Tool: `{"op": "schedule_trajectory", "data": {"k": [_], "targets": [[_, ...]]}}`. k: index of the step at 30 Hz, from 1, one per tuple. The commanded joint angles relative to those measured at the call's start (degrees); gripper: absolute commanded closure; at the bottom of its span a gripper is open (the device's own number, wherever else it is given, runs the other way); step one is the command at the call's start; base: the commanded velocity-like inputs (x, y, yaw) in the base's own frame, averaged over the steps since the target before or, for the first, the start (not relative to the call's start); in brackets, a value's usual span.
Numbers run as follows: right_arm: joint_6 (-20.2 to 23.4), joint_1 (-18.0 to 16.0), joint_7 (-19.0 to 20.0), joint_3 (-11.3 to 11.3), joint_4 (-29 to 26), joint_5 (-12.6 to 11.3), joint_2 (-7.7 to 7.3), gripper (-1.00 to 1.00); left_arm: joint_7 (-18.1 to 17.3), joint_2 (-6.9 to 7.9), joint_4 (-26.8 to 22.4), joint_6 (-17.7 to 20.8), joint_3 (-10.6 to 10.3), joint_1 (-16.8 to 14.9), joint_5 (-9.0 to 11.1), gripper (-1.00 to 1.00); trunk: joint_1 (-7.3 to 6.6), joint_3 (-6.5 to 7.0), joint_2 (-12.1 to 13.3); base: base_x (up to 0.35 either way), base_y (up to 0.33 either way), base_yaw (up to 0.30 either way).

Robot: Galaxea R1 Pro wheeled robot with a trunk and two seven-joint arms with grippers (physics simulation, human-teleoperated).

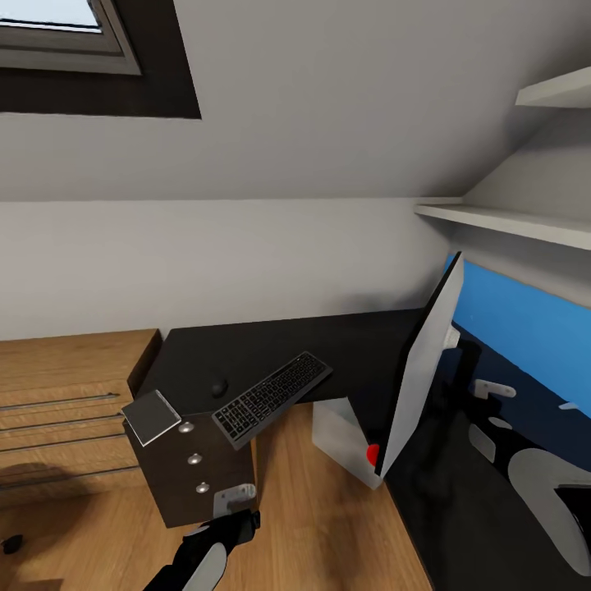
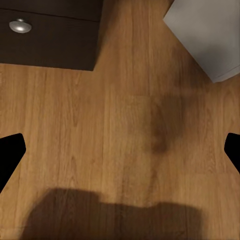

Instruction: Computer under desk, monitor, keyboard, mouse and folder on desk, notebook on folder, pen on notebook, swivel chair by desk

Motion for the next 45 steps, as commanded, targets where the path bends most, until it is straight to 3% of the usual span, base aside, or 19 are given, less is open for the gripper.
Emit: {"op": "schedule_trajectory", "data": {"k": [1,45], "targets": [[-0.15,-0.05,-0.18,0.44,0.04,-0.29,0.01,-1.0,0.51,0.06,-0.08,0.07,-0.18,-0.06,0.46,-1.0,0.0,-0.07,-0.05,0.0,0.0,0.0],[-1.09,-0.05,-0.15,0.47,0.04,-0.17,0.12,-1.0,0.51,0.04,-0.05,0.34,-0.17,-0.06,0.46,-1.0,0.0,-0.07,-0.05,0.0,0.0,0.0]]}}
